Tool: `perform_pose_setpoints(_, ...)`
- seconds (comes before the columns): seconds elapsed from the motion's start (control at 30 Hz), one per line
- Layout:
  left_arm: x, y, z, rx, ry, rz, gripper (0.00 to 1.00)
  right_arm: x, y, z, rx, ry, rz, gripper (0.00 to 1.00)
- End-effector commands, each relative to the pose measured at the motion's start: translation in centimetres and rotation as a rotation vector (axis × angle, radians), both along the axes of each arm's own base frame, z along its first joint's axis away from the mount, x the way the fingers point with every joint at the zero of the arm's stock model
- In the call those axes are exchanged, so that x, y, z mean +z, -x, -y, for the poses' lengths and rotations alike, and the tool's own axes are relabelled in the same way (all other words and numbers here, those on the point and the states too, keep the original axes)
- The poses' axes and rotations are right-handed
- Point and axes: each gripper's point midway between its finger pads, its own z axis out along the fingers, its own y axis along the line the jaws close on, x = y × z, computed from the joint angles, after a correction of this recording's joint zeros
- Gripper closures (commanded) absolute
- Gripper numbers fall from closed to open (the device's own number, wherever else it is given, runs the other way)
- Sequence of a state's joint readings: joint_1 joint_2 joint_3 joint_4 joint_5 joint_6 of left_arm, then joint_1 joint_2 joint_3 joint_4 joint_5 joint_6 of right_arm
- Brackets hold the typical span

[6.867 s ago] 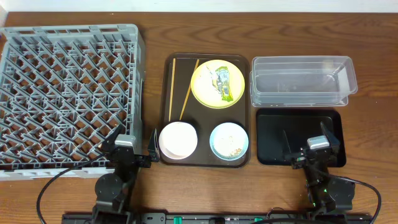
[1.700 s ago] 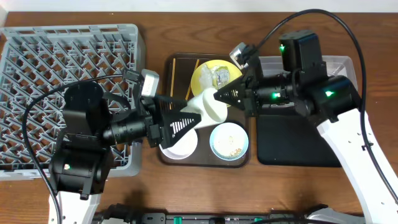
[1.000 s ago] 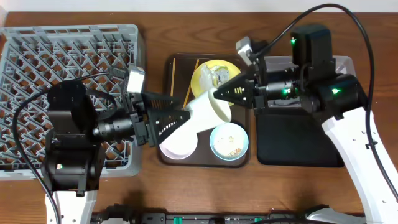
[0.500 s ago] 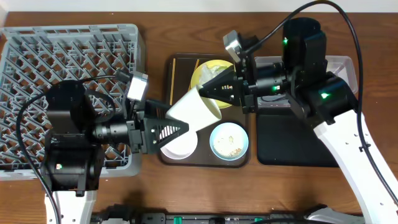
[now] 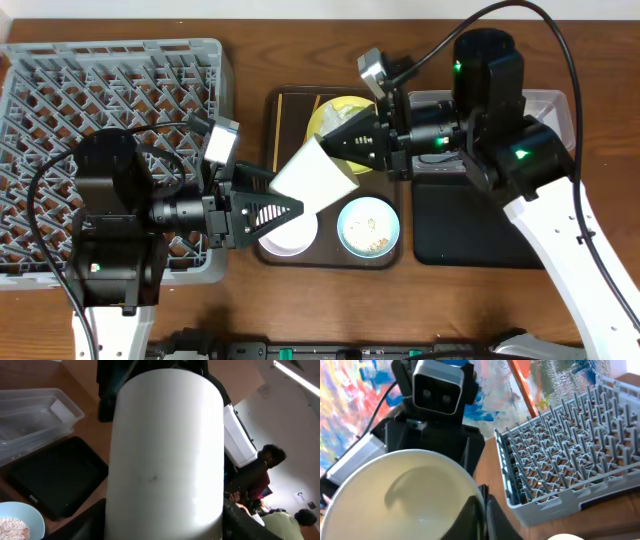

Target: Sort waste into correct bins and load items into the dishwasher

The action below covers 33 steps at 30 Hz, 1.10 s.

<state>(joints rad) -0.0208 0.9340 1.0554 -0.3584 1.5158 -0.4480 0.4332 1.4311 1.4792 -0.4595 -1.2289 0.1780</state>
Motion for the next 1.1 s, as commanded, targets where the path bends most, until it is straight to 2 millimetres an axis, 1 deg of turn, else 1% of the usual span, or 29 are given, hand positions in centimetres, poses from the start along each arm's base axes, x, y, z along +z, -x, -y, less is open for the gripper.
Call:
perform_pose_setpoints(0.0, 0.8, 0.4, 0.0, -0.013, 0.004, 0.04, 0.41, 0.5, 0.0, -0.3, -0.029, 0.009, 0.03, 0.9)
perform_pose_setpoints(0.03, 0.8, 0.3, 0.0, -0.008, 0.002, 0.041, 0.41, 0.5, -0.2, -0.3, -0.036, 0.01, 0.047, 0.89)
perform_pose_setpoints(0.1, 0.7, 0.1, 0.0, 0.003, -0.001, 0.045, 0.41, 0.4, -0.8, 0.1, -0.065, 0.016, 0.065, 0.83)
perform_pose_setpoints(0.17, 0.7, -0.2, -0.2, 0.021, -0.006, 0.056, 0.42, 0.2, -2.0, 0.9, -0.115, 0.027, 0.066, 0.83)
perform_pose_setpoints(0.23, 0.5, -0.9, -0.7, 0.058, -0.014, 0.077, 0.5, 0.0, -3.3, 2.2, -0.172, 0.039, 0.057, 0.81)
perform_pose_setpoints(0.3, 0.0, -1.9, -1.3, 0.115, -0.028, 0.073, 0.53, -0.5, -4.6, 3.7, -0.233, 0.06, 0.03, 0.8)
perform_pose_setpoints(0.33, -0.3, -2.5, -1.8, 0.158, -0.039, 0.058, 0.53, -0.9, -5.1, 4.3, -0.26, 0.073, 0.011, 0.8)
perform_pose_setpoints(0.43, -1.5, -4.3, -3.1, 0.282, -0.078, 0.003, 0.54, -2.1, -5.8, 5.7, -0.311, 0.115, -0.039, 0.78)
perform_pose_setpoints(0.5, -2.7, -5.4, -4.2, 0.374, -0.112, -0.056, 0.54, -3.2, -5.9, 6.3, -0.336, 0.155, -0.065, 0.78)
perform_pose_setpoints(0.53, -3.7, -6.0, -5.0, 0.437, -0.141, -0.102, 0.54, -3.9, -5.9, 6.6, -0.353, 0.185, -0.081, 0.78)
perform_pose_setpoints(0.6, -6.1, -6.8, -6.6, 0.552, -0.214, -0.194, 0.54, -5.3, -5.8, 7.1, -0.38, 0.244, -0.103, 0.78)
perform_pose_setpoints(0.67, -9.0, -7.1, -8.6, 0.676, -0.321, -0.292, 0.54, -6.7, -5.7, 7.7, -0.407, 0.307, -0.125, 0.78)
perform_pose_setpoints(0.77, -13.4, -6.7, -12.4, 0.865, -0.54, -0.416, 0.54, -8.4, -5.1, 8.4, -0.413, 0.39, -0.128, 0.8)
perform_pose_setpoints(0.83, -15.4, -5.7, -14.5, 0.956, -0.664, -0.487, 0.54, -9.4, -4.9, 8.7, -0.425, 0.441, -0.131, 0.8)
perform_pose_setpoints(0.93, -17.3, -3.9, -16.8, 1.037, -0.813, -0.571, 0.54, -10.1, -4.7, 9.0, -0.441, 0.487, -0.136, 0.8)
perform_pose_setpoints(1.07, -18.9, -1.4, -19.1, 1.098, -0.975, -0.657, 0.54, -10.3, -4.7, 8.8, -0.441, 0.496, -0.129, 0.81)
